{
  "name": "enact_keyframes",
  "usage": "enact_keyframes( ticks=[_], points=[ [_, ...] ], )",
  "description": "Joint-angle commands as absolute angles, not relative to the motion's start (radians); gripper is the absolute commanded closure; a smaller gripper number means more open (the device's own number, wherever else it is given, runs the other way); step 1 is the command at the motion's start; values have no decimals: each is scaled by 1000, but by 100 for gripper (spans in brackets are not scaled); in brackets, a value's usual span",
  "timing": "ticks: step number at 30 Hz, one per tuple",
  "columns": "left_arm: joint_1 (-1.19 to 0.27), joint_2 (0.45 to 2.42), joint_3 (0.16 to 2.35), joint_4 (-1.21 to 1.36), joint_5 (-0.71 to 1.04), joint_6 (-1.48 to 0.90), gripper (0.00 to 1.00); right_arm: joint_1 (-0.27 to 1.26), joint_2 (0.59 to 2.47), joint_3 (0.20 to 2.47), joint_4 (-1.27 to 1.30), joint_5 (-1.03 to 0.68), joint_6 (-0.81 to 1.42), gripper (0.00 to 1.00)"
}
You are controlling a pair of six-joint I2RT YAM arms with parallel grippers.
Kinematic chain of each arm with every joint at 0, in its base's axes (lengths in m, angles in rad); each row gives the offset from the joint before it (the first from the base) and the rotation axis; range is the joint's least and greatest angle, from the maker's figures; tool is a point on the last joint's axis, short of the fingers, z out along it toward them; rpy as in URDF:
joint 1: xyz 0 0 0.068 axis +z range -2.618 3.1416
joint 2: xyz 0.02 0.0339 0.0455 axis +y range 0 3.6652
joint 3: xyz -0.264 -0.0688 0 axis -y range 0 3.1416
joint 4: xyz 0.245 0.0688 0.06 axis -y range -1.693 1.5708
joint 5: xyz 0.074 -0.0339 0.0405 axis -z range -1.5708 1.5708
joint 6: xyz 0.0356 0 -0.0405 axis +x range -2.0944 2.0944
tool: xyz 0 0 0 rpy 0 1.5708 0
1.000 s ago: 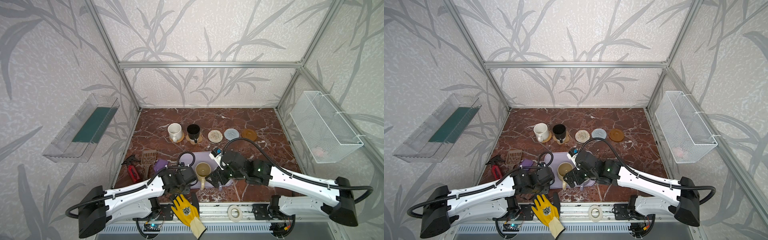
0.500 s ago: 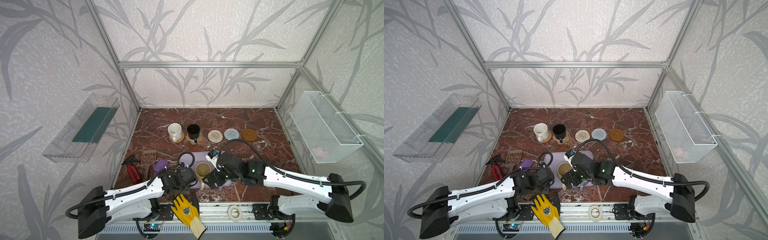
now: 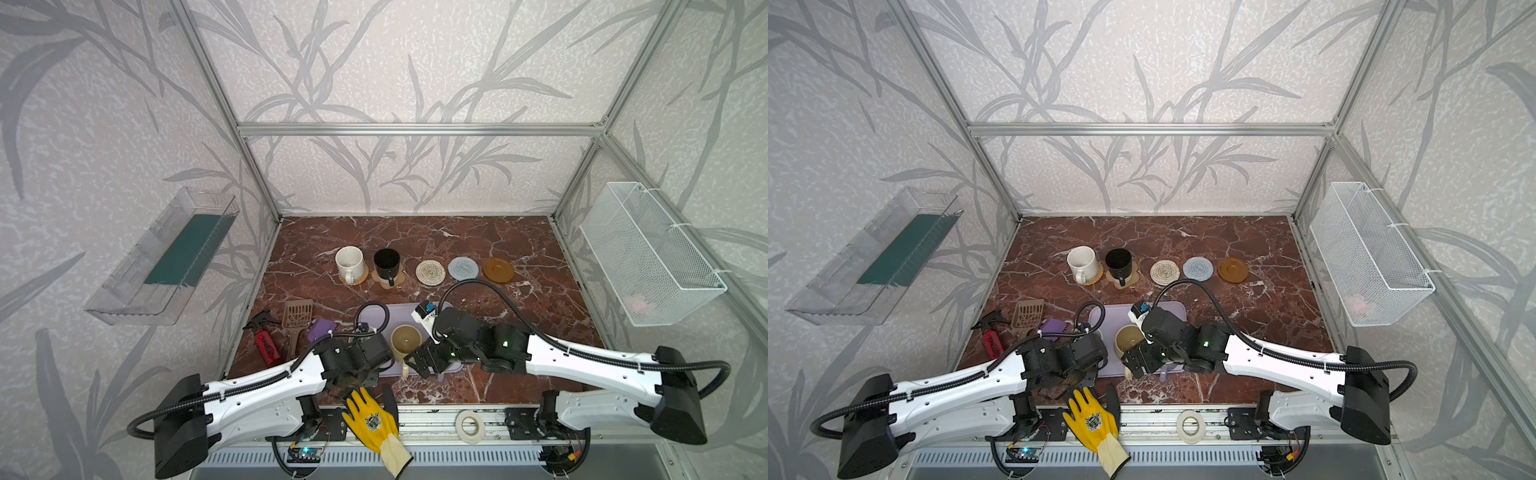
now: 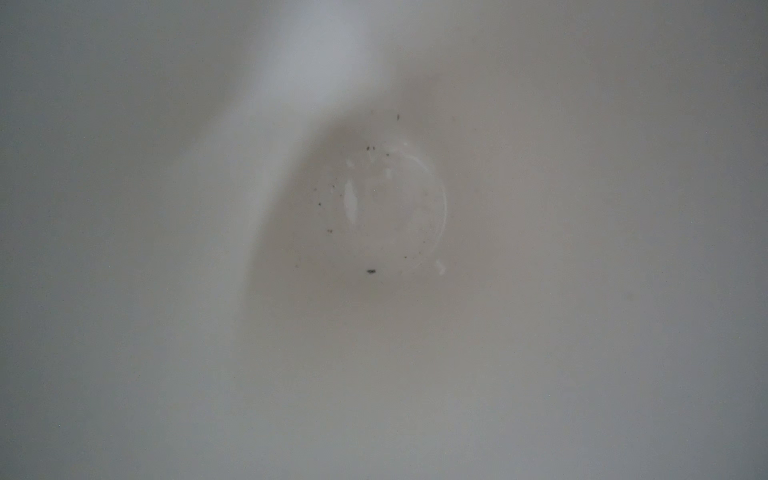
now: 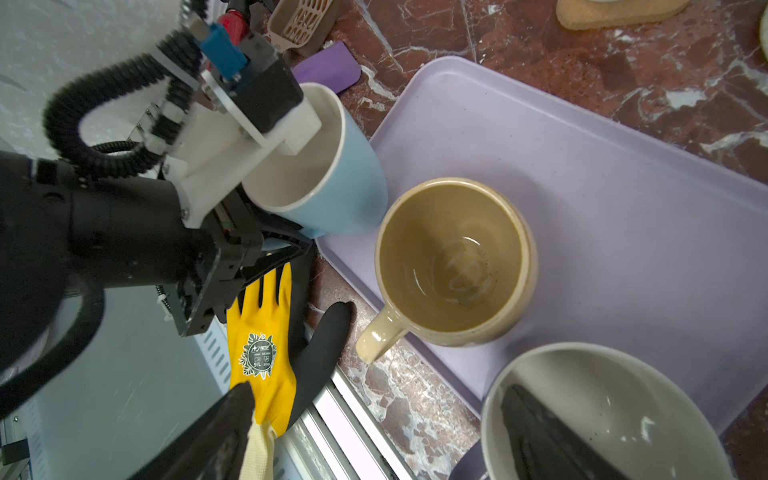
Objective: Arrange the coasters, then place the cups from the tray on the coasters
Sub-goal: 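Lift the light blue mug with the left gripper and carry it toward the woven coaster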
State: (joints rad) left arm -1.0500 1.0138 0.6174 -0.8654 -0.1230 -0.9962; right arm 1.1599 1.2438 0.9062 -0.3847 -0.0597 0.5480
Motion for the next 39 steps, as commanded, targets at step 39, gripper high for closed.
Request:
enact_keyframes(
  ticks=[39],
  points=[
    [-897,1428,1379,-968,-168,-662,100,843,1055,983,-505,-69,581,1]
  ],
)
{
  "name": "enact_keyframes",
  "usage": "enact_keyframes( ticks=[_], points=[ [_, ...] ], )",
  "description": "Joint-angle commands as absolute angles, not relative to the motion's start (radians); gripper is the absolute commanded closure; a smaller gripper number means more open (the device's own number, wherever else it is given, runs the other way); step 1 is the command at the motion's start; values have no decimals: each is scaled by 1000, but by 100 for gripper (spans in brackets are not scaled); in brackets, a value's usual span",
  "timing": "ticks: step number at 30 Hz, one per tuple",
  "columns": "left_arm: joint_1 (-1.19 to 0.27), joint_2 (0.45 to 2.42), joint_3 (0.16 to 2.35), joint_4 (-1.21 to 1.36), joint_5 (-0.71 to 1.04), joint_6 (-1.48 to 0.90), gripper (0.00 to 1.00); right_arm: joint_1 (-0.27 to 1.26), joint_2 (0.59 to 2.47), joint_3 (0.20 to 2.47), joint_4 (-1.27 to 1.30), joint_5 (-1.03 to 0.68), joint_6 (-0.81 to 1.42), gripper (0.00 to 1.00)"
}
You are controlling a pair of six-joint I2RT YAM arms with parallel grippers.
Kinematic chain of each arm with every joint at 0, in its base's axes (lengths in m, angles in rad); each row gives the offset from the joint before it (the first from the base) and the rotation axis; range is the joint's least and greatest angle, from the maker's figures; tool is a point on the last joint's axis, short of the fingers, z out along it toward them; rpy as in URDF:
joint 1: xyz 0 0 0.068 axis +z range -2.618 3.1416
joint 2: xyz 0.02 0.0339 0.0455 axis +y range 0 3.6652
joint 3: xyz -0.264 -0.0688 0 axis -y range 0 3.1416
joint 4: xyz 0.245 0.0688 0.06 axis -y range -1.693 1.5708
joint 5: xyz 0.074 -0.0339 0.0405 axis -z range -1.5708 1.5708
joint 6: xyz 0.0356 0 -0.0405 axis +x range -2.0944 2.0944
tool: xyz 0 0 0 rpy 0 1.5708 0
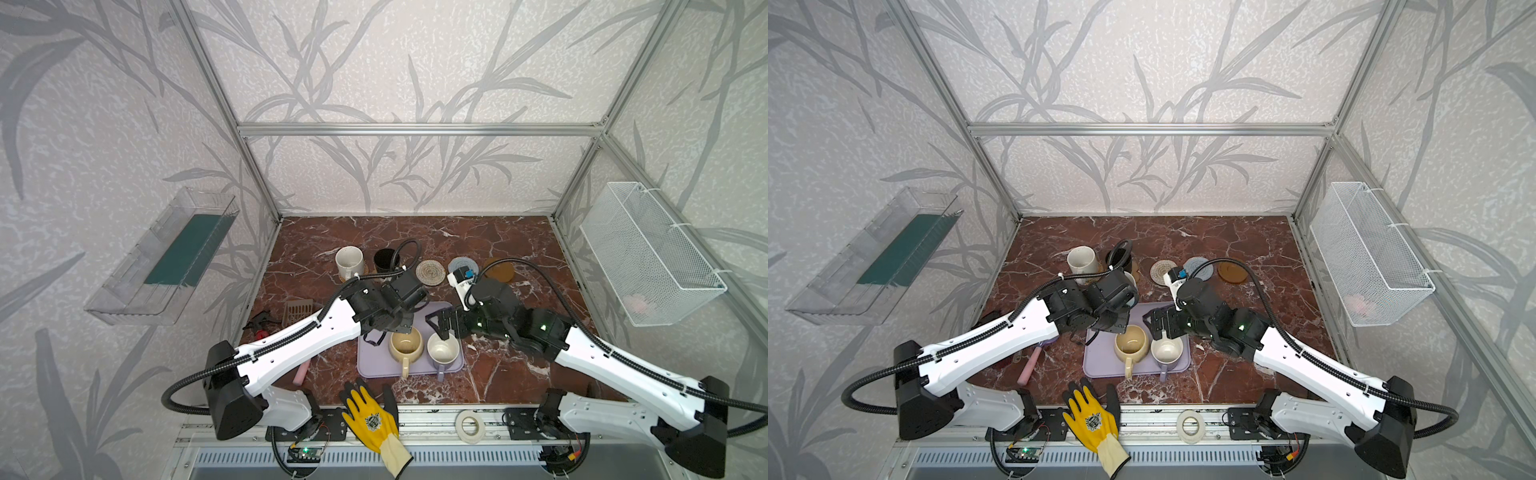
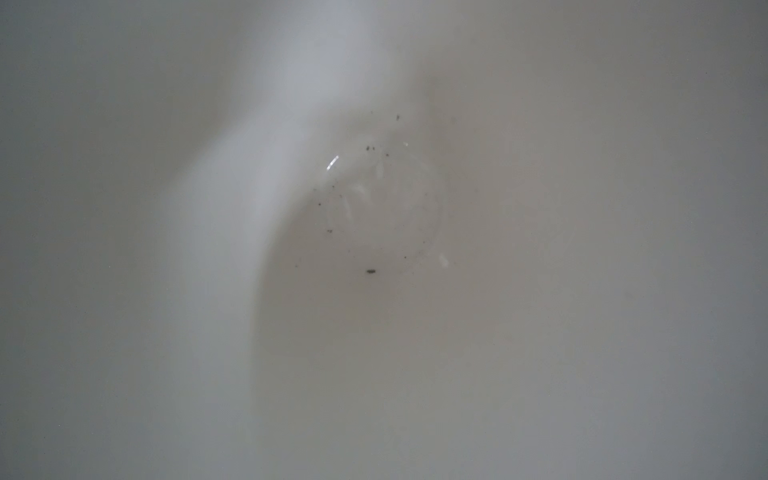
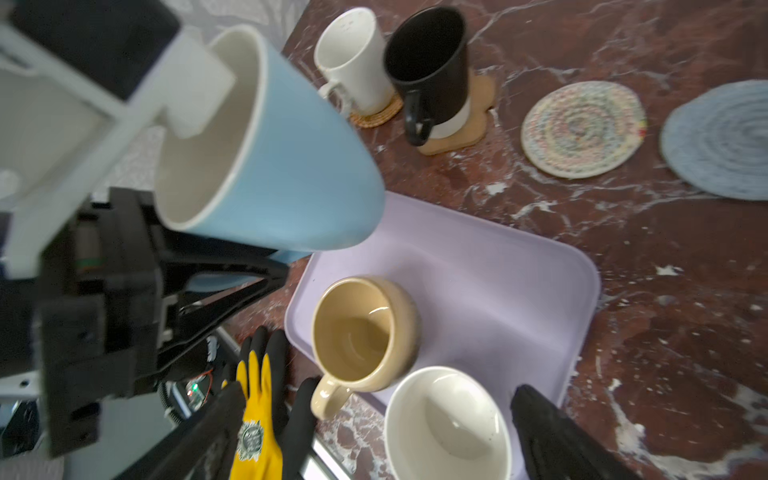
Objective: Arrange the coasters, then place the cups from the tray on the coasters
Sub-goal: 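Lift the light blue mug with the left gripper and carry it toward the woven coaster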
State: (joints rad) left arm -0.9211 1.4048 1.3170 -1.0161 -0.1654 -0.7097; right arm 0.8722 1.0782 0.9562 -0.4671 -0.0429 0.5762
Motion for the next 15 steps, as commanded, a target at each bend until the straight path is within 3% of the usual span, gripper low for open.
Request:
enact_keyframes(
  ticks=[1,15],
  points=[
    [-884,1448,1394,-957,-152,-657,100,827,1054,990,-511,-68,573,1],
    [-790,1730,1672,-917,-130,-606,100,572,1125,1038,-459,-204,507,1]
  ],
)
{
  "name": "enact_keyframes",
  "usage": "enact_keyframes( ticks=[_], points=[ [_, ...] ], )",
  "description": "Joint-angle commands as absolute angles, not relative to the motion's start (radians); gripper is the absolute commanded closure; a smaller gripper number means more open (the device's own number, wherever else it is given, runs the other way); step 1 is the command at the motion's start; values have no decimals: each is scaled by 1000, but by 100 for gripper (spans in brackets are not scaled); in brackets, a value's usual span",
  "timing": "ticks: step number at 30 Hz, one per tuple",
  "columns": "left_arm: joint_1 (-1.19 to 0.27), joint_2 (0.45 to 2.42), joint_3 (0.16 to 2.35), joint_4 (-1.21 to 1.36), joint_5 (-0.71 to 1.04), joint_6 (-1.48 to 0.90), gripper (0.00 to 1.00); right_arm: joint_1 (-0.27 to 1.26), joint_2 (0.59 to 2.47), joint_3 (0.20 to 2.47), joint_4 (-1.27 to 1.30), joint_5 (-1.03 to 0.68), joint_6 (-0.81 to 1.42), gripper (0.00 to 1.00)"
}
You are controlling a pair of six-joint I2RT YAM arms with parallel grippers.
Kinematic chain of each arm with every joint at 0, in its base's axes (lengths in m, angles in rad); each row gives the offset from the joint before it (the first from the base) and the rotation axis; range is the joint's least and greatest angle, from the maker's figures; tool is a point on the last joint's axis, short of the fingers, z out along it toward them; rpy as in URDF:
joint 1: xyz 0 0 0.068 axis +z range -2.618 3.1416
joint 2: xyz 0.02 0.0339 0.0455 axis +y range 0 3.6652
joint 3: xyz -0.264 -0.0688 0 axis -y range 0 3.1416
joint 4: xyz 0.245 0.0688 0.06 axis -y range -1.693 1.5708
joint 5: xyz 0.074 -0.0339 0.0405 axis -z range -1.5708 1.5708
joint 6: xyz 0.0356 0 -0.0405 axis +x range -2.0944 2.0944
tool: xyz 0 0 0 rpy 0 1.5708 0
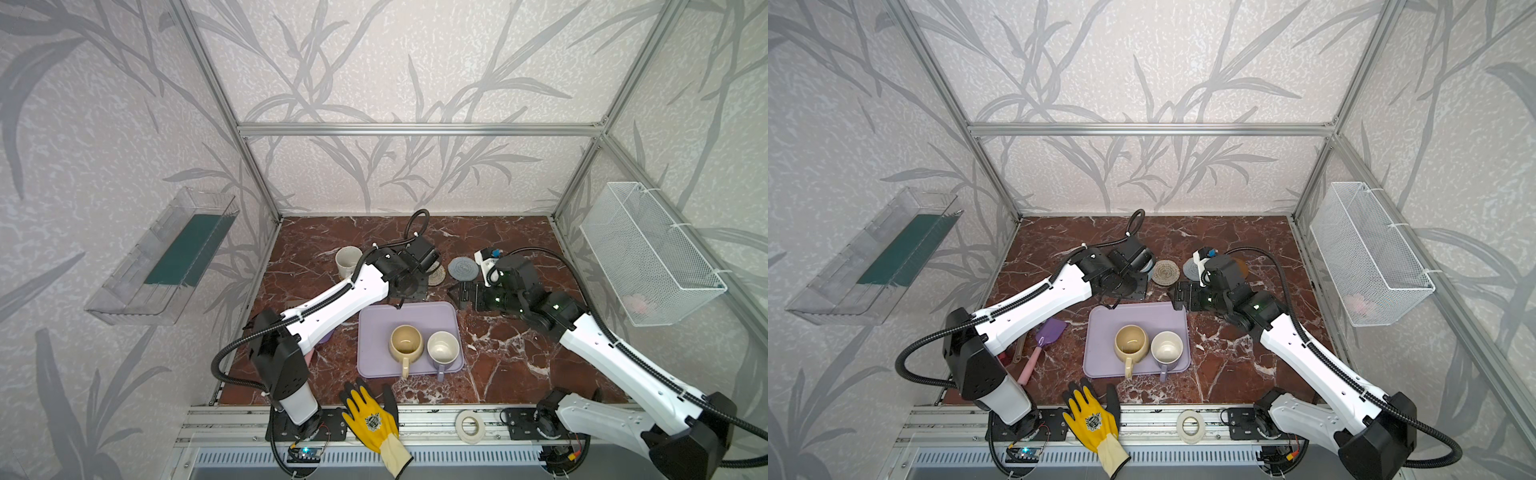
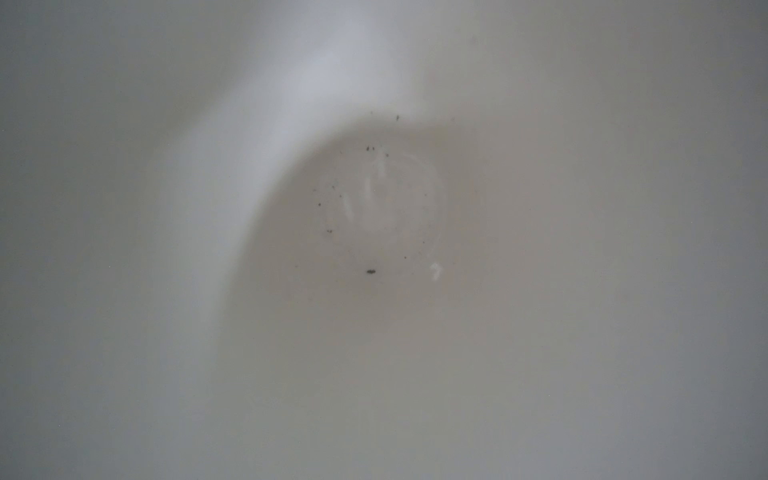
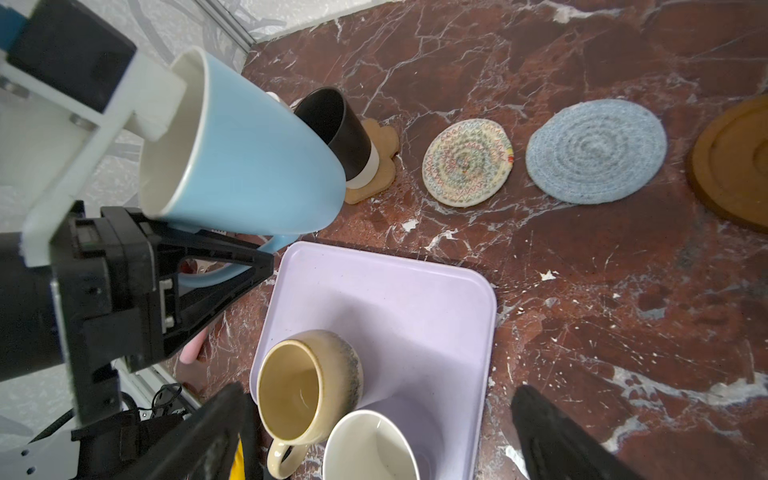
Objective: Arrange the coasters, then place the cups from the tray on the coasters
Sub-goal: 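Lift the light blue mug with the left gripper and carry it toward the woven coaster, then lower the light blue mug onto the multicolour woven coaster with the left gripper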
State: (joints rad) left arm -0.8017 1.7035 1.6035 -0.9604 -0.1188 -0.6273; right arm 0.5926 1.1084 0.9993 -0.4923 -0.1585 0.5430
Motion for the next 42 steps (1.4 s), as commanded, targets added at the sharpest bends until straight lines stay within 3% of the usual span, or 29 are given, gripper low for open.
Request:
enact_keyframes(
  ticks=[1,25,42],
  points=[
    [-785,1750,1689,-910,-131,-607,100,556,1132,1039,-454,-221,506,1],
    [-723,2191,2038,-898,-79,-638,100,352,1297,963,-266,-381,474,0],
    [-713,2332,2144,-907,-112,-677,100,235,1320,882,-201,-444,485,1]
  ],
)
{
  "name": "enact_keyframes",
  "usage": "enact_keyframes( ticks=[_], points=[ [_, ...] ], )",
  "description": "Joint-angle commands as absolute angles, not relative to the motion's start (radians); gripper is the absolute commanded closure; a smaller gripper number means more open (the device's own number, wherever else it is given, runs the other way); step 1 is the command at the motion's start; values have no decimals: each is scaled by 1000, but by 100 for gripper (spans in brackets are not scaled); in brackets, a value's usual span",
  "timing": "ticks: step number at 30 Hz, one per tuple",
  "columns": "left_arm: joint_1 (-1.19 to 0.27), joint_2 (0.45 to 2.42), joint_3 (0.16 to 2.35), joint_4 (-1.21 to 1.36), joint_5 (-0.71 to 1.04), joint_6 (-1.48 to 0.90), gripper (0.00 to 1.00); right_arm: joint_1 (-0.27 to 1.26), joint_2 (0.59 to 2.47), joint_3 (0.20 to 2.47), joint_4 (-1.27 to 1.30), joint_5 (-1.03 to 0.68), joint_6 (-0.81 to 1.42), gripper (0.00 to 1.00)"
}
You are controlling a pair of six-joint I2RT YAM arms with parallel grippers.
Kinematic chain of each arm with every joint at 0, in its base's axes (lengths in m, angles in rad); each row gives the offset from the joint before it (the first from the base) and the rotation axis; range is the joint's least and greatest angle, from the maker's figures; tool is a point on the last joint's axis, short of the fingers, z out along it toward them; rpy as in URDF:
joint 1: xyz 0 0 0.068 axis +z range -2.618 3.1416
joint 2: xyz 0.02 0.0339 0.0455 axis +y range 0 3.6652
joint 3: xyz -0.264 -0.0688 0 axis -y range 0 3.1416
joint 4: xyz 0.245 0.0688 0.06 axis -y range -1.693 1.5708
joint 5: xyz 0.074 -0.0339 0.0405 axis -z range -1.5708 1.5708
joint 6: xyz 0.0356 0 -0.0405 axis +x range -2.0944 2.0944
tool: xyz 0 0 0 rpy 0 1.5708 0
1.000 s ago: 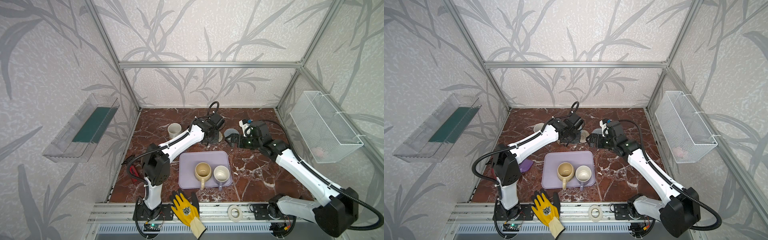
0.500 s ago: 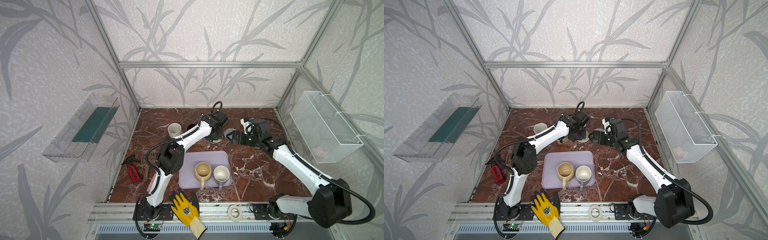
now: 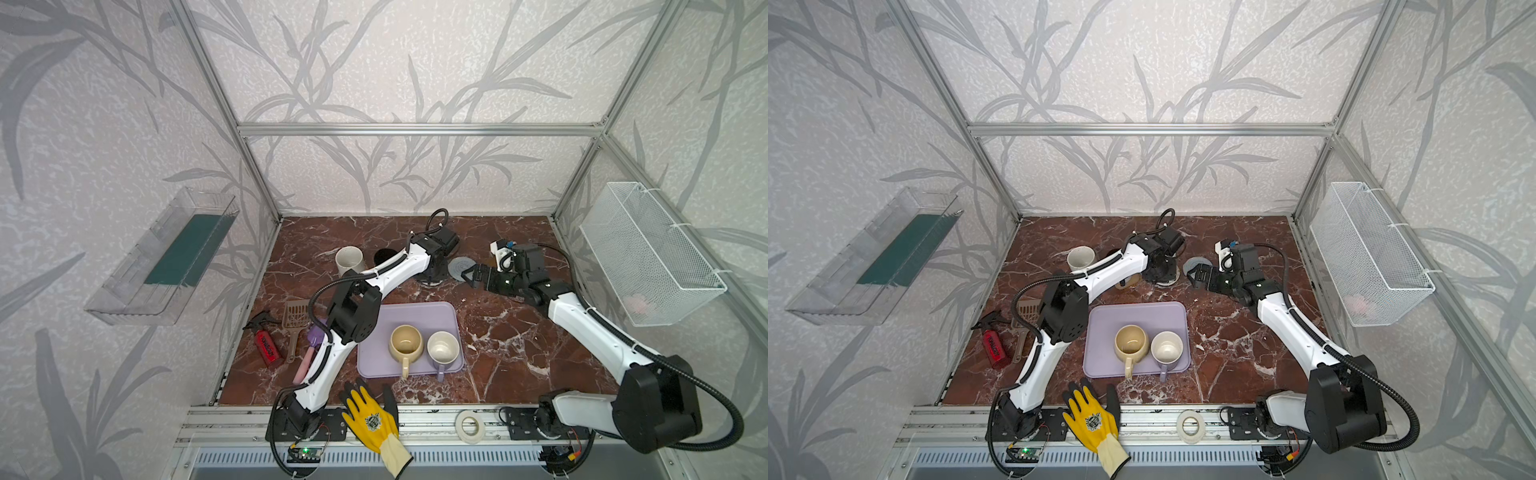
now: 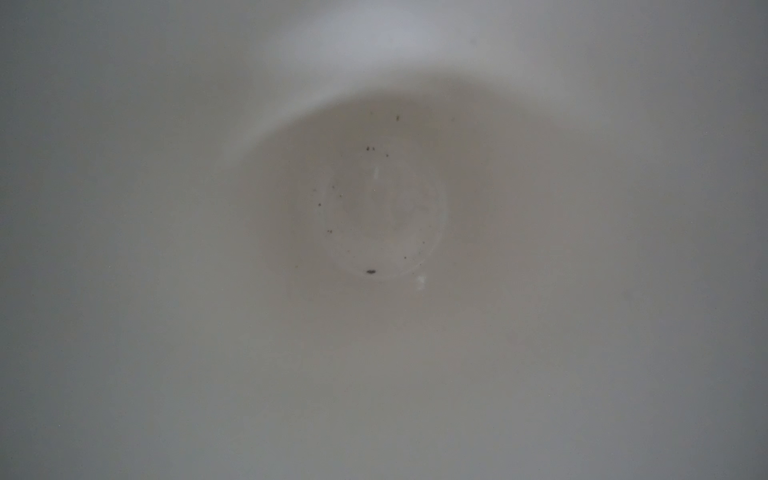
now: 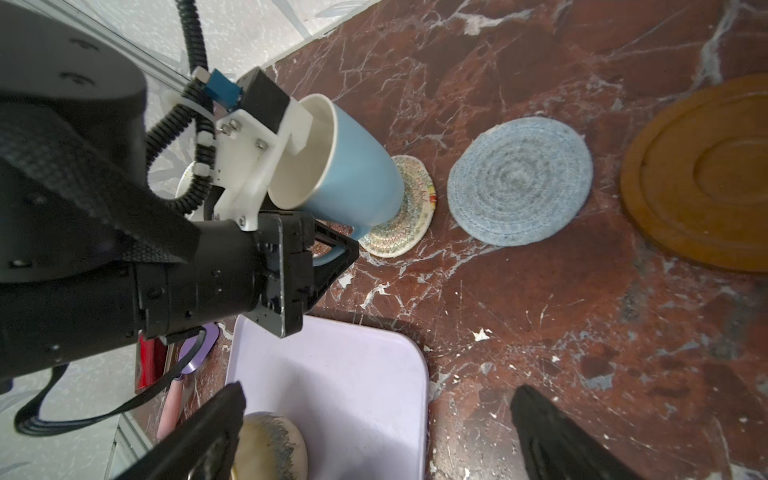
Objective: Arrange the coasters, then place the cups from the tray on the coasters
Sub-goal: 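Lower the light blue mug onto the multicolour woven coaster with the left gripper, then open the left gripper and raise it away from the light blue mug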
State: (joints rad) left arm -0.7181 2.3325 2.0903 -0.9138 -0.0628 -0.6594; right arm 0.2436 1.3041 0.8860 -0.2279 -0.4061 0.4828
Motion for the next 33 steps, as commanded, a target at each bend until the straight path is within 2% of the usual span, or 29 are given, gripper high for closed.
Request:
enact_keyframes(
  ticks=[1,13,33],
  points=[
    [-713,2336,2149,-905,-111,-680,100,232,1326,884,-204,-450,482,1],
    [-715,2371,2167,-913,-150,-708,100,217,1350,891,-212,-477,465,2],
    [-721,2378,2079,-862,-109,-749,100,206,1387,891,-202,-508,469,2]
  ],
)
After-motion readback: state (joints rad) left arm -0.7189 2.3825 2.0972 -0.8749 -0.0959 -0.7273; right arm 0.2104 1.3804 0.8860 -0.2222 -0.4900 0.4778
